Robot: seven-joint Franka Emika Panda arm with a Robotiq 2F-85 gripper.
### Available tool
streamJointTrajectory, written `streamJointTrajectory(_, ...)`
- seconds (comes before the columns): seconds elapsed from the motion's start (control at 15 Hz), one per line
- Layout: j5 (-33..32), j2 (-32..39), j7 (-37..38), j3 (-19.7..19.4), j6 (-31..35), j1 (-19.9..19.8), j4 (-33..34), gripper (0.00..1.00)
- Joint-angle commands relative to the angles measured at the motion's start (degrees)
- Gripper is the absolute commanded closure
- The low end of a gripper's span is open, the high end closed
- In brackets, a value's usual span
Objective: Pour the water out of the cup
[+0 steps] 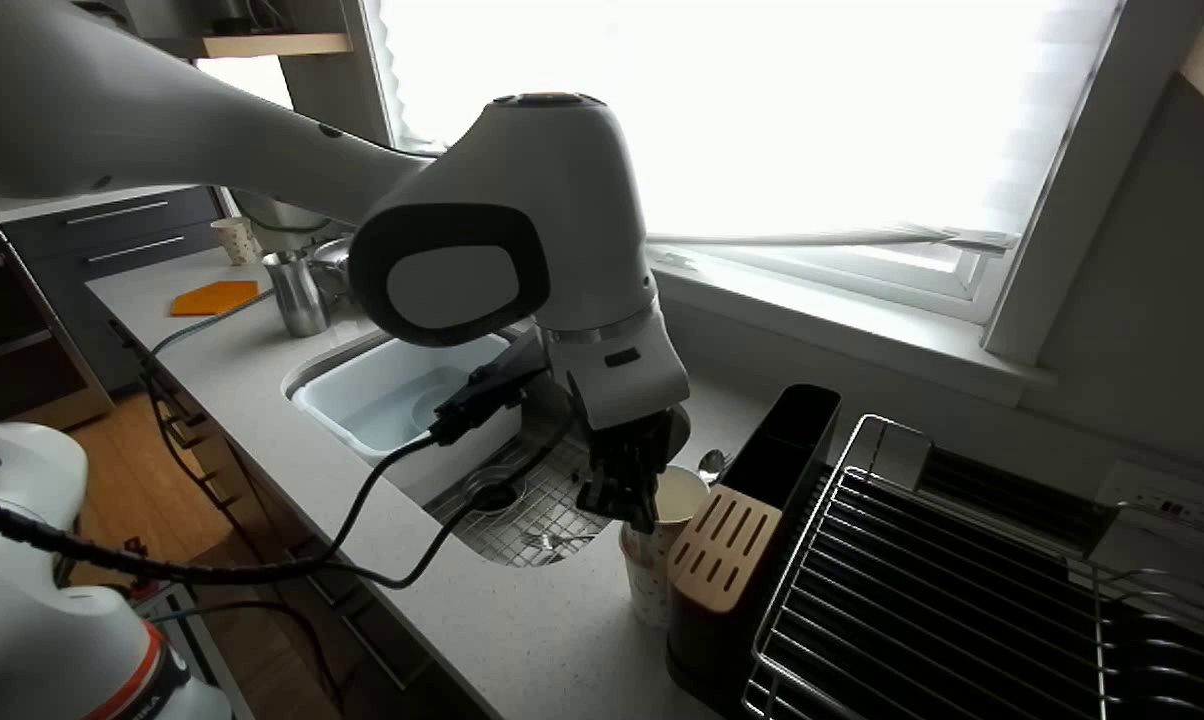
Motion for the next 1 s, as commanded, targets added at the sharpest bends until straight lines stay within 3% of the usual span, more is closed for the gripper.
streamJointTrajectory(0.0,-0.8,-4.0,0.1,0.7,-1.6,0.0,-0.7,0.99)
streamJointTrajectory(0.67,-1.7,-13.1,0.3,6.4,-5.5,0.0,1.7,0.99)
streamJointTrajectory(0.93,0.6,-14.1,-6.2,7.1,-11.8,2.3,4.5,0.99)
